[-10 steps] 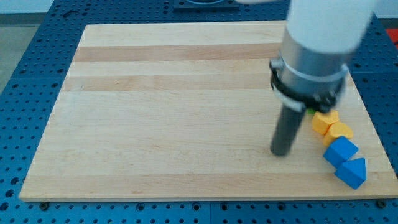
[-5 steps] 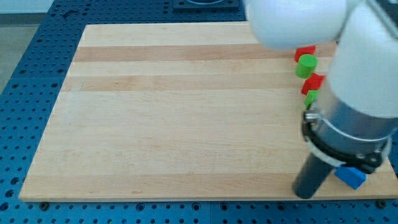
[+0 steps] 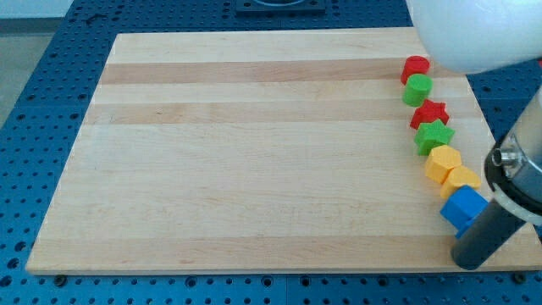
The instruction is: Push blue triangle closer to yellow heart
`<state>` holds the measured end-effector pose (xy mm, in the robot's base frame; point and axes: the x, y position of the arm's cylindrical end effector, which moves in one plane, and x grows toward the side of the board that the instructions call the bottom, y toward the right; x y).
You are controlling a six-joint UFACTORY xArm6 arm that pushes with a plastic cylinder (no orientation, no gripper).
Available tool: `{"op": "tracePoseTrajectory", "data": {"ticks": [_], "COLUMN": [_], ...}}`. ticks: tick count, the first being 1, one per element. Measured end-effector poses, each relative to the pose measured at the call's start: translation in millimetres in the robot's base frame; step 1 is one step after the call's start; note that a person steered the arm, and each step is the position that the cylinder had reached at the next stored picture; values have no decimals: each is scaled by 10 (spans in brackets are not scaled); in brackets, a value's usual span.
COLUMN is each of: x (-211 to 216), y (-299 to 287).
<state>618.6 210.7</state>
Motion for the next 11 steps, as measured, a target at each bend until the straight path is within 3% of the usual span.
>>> {"op": "tracePoseTrajectory", "data": {"ticks": [4,10,11], "x": [-87,-147,-149], "y": [594,159,573]}}
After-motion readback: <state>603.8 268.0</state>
